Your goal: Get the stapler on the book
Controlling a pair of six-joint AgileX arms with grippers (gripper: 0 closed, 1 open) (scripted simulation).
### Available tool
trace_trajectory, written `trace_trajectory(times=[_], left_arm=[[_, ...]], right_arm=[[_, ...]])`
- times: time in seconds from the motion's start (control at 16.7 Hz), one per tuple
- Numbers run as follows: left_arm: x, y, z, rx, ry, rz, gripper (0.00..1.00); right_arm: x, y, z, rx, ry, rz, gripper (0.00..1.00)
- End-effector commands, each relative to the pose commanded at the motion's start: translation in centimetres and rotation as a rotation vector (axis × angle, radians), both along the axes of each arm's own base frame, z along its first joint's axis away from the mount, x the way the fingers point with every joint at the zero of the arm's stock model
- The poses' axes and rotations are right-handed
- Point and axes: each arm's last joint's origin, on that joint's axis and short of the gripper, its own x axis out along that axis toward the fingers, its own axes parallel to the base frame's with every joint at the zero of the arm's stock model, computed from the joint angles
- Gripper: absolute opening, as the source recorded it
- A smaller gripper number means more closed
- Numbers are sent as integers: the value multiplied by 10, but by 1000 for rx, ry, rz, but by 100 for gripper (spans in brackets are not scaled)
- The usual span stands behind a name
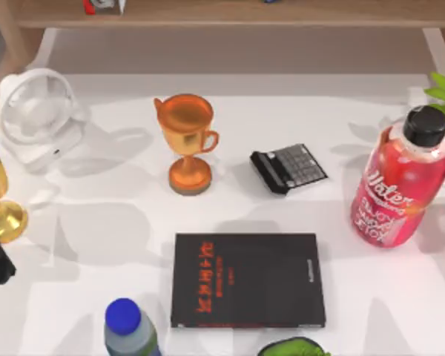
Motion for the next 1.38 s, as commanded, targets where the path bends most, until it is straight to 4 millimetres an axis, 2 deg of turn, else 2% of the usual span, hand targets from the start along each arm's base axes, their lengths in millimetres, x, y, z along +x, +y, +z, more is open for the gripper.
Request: trace_trajectory(times=[0.18,0.36,0.48,0.6,0.78,0.96,1.14,1.26,1.38], left_arm=[[0,0,0,0,0,0,100],[0,0,0,0,0,0,100],[0,0,0,0,0,0,100],[0,0,0,0,0,0,100],[0,0,0,0,0,0,100],[0,0,0,0,0,0,100],[0,0,0,0,0,0,100],[0,0,0,0,0,0,100],[0,0,0,0,0,0,100]], right_arm=[[38,-11,45,-29,170,-19,100],[95,-32,81,-44,339,-47,100],[140,-52,93,-46,448,-64,100],[187,-76,94,-43,549,-75,100],[249,-116,75,-36,689,-76,100],[295,-151,38,-36,822,-51,100],[324,-175,-9,-44,950,1,100],[335,-181,-37,-55,1024,47,100],[342,-181,-57,-70,1072,92,100]])
